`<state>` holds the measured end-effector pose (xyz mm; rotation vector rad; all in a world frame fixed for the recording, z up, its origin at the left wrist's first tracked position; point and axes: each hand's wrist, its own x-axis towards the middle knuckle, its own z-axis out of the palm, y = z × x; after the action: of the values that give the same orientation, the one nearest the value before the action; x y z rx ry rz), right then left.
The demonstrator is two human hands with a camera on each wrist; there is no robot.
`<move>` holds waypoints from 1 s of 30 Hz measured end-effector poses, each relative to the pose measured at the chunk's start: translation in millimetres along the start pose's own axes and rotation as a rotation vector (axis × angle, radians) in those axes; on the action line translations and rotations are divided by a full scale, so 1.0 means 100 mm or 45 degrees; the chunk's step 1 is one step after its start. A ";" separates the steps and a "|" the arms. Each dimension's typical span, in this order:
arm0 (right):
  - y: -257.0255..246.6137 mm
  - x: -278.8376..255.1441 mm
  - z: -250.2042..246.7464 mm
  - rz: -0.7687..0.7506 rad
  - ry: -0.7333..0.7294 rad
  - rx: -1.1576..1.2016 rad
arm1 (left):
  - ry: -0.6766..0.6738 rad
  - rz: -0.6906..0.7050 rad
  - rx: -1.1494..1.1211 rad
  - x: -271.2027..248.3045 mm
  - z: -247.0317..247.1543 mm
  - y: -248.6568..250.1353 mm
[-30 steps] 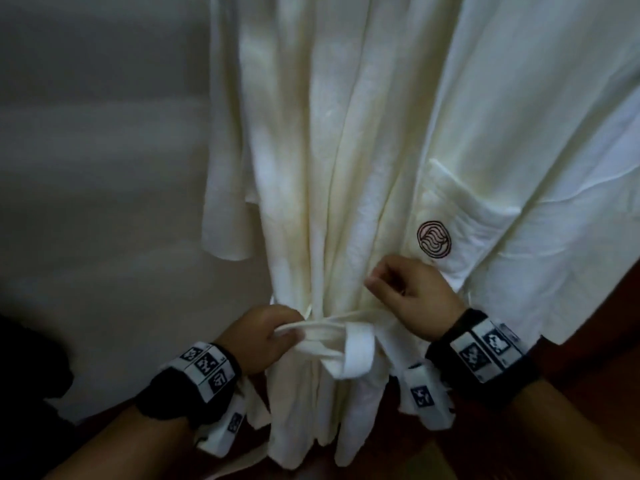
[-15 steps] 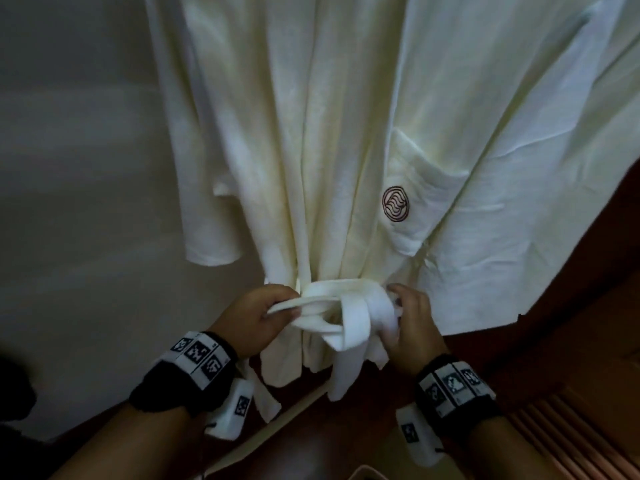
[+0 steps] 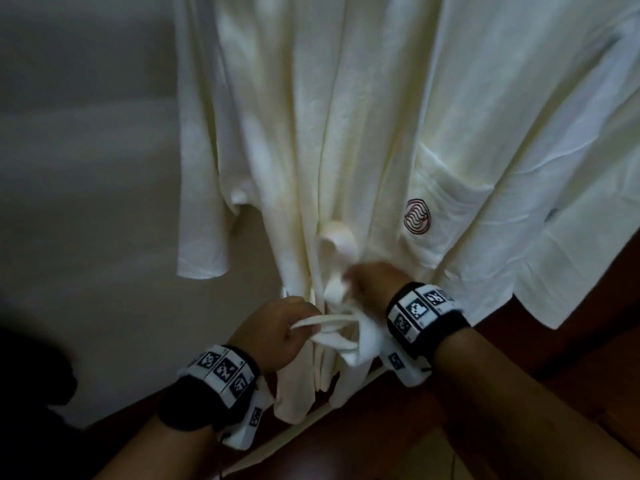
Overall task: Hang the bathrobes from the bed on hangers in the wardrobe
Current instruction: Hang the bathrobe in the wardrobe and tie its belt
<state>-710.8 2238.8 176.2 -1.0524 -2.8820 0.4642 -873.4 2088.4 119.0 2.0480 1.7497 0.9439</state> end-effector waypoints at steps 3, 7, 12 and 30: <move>0.00 -0.10 0.11 -0.147 -0.186 0.156 | 0.021 -0.015 -0.004 -0.11 -0.10 -0.05; -0.01 -0.23 0.06 -0.273 0.322 0.538 | 0.023 -0.054 -0.055 -0.19 -0.20 -0.08; -0.06 -0.26 0.30 0.267 -0.702 0.283 | -0.023 0.038 -0.023 -0.11 -0.21 0.03; 0.28 -0.37 0.22 0.256 -0.454 1.528 | -0.092 -0.167 -0.561 0.15 -0.18 0.18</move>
<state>-667.7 2229.6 149.5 -0.9971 -1.9514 2.1474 -870.1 2094.9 147.2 1.6470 1.4593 1.0850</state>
